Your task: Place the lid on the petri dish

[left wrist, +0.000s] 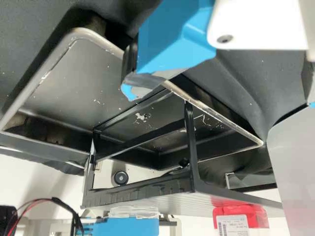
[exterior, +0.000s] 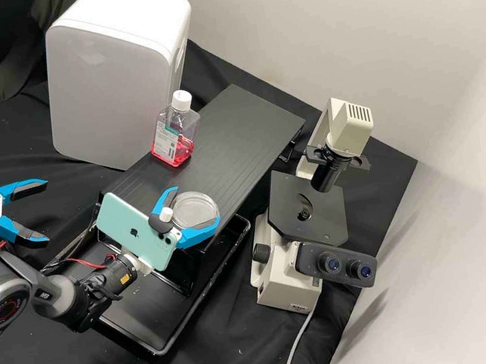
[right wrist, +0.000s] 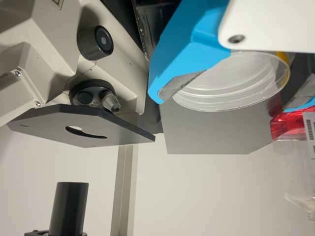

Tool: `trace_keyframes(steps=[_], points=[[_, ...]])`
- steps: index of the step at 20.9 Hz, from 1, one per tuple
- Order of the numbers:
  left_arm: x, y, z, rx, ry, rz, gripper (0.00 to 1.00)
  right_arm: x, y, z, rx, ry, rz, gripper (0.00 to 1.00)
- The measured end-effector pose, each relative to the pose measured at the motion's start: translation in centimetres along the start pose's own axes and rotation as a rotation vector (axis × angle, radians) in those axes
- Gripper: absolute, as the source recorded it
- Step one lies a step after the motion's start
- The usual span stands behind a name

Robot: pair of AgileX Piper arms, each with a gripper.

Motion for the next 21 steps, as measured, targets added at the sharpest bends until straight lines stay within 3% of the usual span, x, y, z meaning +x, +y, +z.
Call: trace_keyframes(steps=[7, 14, 15, 21], points=[[0.13, 0.14, 0.04, 0.000, -0.002, 0.007, 1.00, 0.73, 0.31, 0.54, 0.001, -0.032, 0.003, 0.00], [0.13, 0.14, 0.04, 0.000, -0.002, 0.007, 1.00, 0.78, 0.20, 0.66, 0.001, -0.037, -0.001, 0.00], [0.13, 0.14, 0.04, 0.000, -0.002, 0.007, 1.00, 0.81, 0.11, 0.76, 0.001, -0.040, -0.005, 1.00], [0.13, 0.14, 0.04, 0.000, -0.002, 0.007, 1.00, 0.81, 0.06, 0.71, -0.021, -0.039, -0.007, 1.00]])
